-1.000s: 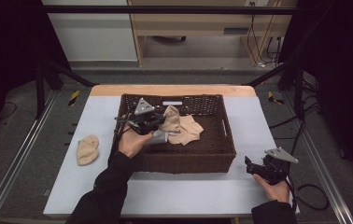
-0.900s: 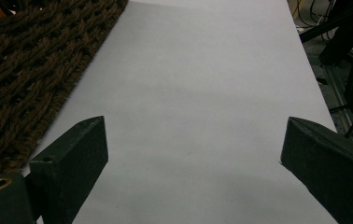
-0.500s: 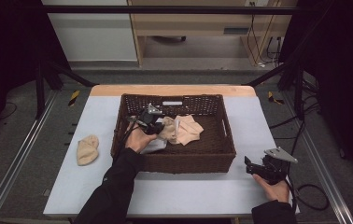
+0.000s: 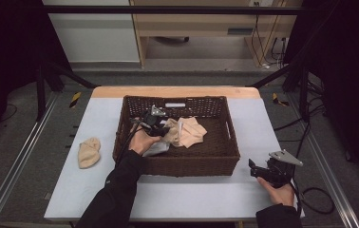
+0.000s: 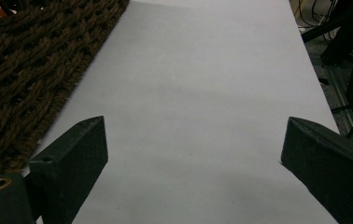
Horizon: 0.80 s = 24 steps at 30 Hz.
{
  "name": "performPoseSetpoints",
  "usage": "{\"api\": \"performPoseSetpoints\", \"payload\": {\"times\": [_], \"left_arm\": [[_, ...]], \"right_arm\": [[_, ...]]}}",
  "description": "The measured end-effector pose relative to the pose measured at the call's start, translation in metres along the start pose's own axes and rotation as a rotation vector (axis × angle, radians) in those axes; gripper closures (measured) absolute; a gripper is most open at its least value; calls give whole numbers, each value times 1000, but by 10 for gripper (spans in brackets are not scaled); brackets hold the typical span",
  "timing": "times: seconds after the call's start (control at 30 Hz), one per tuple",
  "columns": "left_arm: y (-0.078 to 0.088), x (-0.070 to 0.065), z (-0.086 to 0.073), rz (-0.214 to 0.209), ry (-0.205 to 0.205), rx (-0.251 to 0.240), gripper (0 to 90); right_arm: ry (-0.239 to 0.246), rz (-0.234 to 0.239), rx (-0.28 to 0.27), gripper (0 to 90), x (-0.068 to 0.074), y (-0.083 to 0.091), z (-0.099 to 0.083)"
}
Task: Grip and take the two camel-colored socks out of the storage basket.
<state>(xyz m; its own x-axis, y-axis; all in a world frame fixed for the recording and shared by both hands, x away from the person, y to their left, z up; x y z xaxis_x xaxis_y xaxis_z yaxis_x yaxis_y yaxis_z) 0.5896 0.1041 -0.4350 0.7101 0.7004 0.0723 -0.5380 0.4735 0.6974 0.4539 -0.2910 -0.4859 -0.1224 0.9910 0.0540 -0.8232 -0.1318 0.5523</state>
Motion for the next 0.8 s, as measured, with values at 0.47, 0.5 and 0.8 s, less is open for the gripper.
{"api": "performPoseSetpoints", "payload": {"times": [0.47, 0.5, 0.8], "left_arm": [[61, -3, 19, -2, 27, -282, 863], [76, -2, 23, -1, 29, -334, 863], [131, 1, 28, 44, 17, -453, 863]], "right_arm": [[-2, -7, -2, 75, -1, 1, 0], [-2, -8, -1, 75, -1, 1, 0], [-3, -11, -3, 75, -2, 1, 0]]}}
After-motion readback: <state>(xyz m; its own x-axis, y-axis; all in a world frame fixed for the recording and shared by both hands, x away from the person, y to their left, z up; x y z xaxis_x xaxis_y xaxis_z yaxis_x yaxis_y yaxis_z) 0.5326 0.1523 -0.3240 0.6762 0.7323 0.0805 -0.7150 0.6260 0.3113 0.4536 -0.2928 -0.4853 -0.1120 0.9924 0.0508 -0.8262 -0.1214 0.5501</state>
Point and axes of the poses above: each handheld gripper's, and its own axes: y roughly backward along the jaws, z roughly out of its top, x roughly to its left, the point moved 2 cm from there along -y, roughly forward along the jaws, and after that the axes turned 5 degrees about -y, right-handed, at the moved point
